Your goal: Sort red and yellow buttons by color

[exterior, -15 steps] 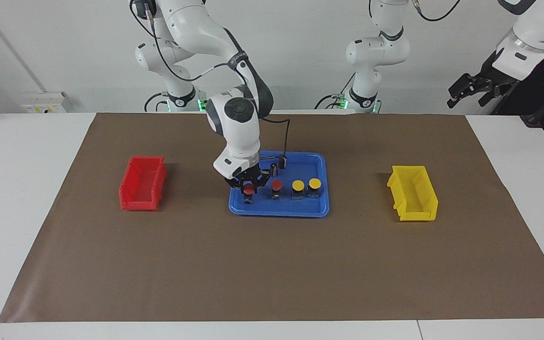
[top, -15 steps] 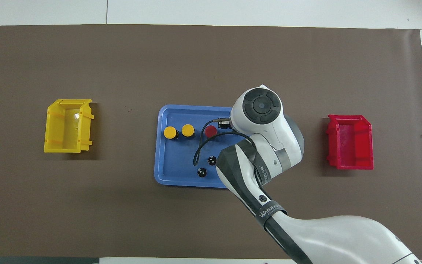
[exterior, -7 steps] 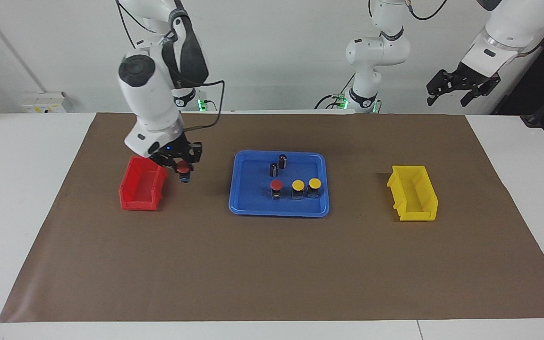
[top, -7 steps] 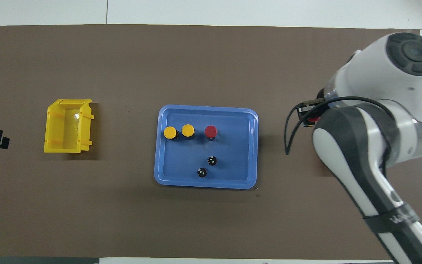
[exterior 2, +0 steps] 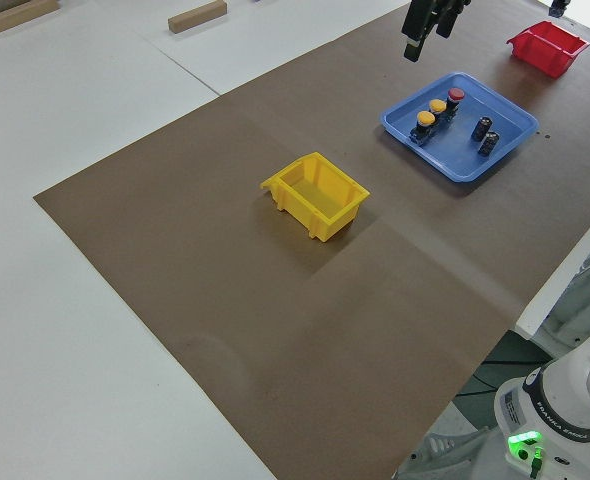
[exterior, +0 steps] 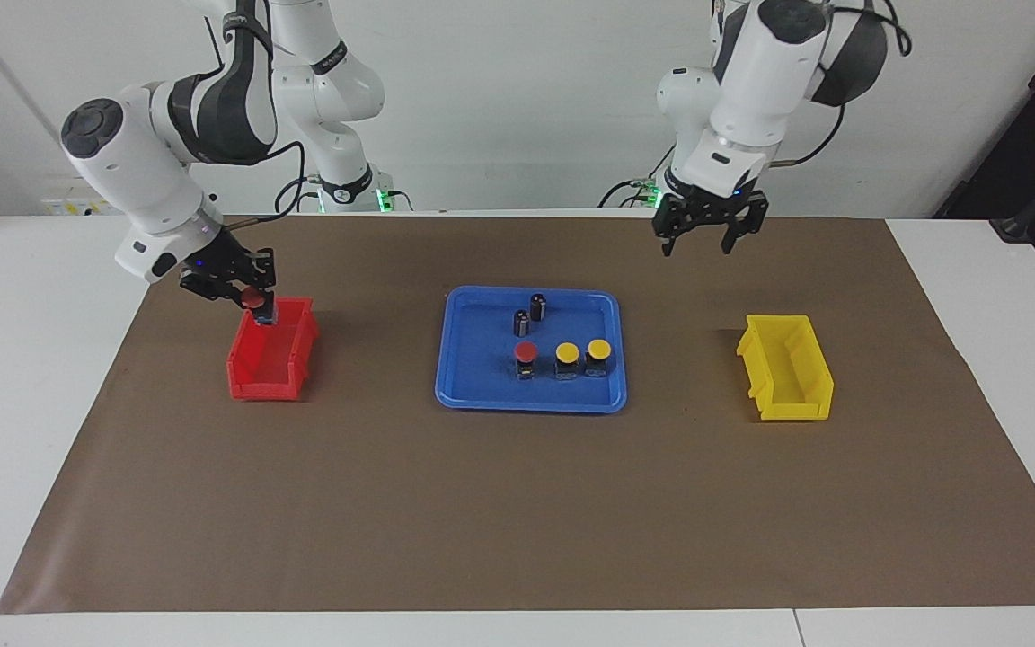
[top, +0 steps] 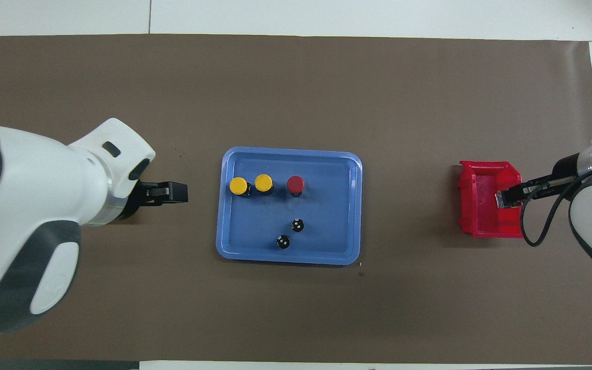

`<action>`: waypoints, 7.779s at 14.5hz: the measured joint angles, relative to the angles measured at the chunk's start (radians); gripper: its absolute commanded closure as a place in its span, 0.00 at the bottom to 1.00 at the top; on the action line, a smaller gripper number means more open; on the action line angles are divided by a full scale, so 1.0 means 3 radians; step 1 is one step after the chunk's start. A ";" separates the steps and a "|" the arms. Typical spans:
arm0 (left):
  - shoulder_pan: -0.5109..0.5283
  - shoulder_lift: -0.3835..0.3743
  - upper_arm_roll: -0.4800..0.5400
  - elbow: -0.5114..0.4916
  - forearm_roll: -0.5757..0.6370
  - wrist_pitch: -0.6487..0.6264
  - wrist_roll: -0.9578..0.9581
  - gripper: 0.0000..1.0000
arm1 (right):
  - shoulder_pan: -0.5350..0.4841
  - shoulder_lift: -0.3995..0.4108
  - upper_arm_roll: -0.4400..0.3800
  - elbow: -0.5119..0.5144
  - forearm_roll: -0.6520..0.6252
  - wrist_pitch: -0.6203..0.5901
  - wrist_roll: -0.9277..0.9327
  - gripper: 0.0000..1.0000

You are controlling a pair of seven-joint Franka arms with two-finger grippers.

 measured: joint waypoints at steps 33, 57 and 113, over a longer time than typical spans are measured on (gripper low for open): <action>-0.0353 0.1122 0.0020 0.0005 -0.0033 0.1135 -0.0392 0.98 | -0.0012 -0.0155 0.0017 -0.0738 0.0000 0.0842 -0.0245 0.40; 0.1361 0.0477 0.0162 -0.0198 -0.0033 0.0231 0.1252 0.98 | 0.2304 0.1868 0.0075 0.1849 -0.0273 0.0509 0.3004 0.25; -0.0665 0.1525 0.0055 0.0569 0.0188 0.1005 -0.0980 0.61 | -0.0050 0.0421 0.0102 -0.0126 -0.0209 0.0834 0.0362 0.85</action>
